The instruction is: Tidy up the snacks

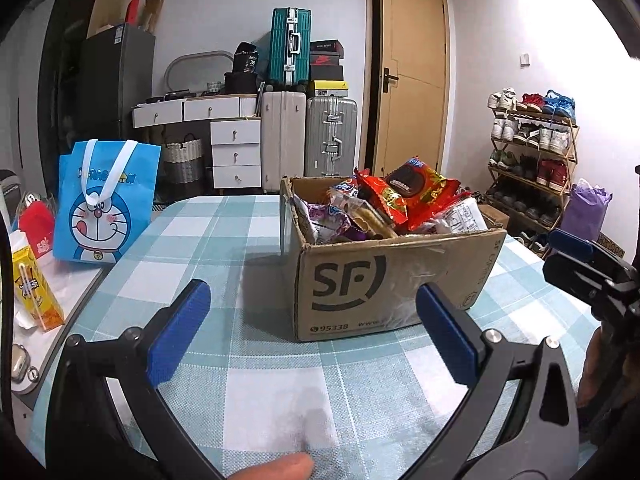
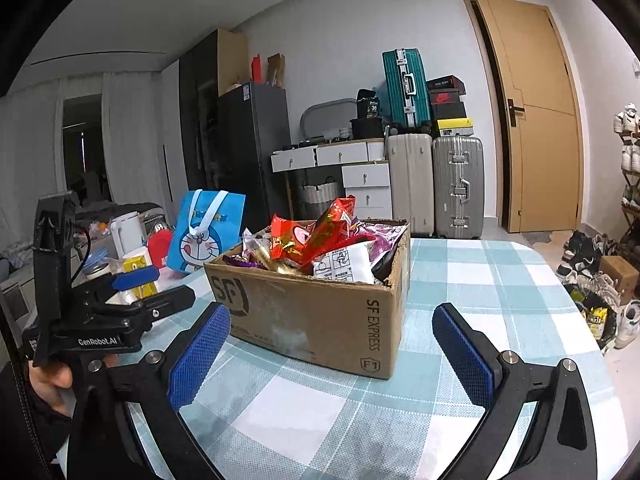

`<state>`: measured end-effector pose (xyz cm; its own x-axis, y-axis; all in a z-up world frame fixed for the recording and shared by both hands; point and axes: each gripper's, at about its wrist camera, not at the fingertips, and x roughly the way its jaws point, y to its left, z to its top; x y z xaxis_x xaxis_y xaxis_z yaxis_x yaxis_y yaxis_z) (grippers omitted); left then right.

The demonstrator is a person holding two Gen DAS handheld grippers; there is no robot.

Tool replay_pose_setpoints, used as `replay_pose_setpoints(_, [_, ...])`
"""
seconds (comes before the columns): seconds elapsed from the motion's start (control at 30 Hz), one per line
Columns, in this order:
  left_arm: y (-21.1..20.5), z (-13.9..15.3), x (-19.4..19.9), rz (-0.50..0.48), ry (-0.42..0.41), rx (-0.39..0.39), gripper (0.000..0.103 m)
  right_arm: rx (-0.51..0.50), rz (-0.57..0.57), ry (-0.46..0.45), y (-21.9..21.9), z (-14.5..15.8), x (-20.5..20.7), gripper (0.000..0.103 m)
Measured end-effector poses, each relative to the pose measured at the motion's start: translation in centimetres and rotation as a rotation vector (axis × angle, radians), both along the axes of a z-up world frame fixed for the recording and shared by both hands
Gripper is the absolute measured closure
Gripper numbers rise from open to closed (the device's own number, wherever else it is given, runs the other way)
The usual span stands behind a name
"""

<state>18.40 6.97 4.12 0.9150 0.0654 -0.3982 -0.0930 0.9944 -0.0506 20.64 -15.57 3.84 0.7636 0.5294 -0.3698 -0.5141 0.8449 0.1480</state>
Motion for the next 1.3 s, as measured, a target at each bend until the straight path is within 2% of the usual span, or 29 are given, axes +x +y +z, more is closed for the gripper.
replay_pose_setpoints(0.3, [0.15,-0.22,0.21,-0.004,0.002,-0.009,0.000,-0.011,-0.059,-0.028,-0.45,0.11,-0.32,0.000])
replay_pose_setpoints(1.3, [-0.12,-0.49,0.11,-0.006,-0.009,0.001,0.000,-0.004,-0.054,-0.032,-0.59,-0.36,-0.06,0.000])
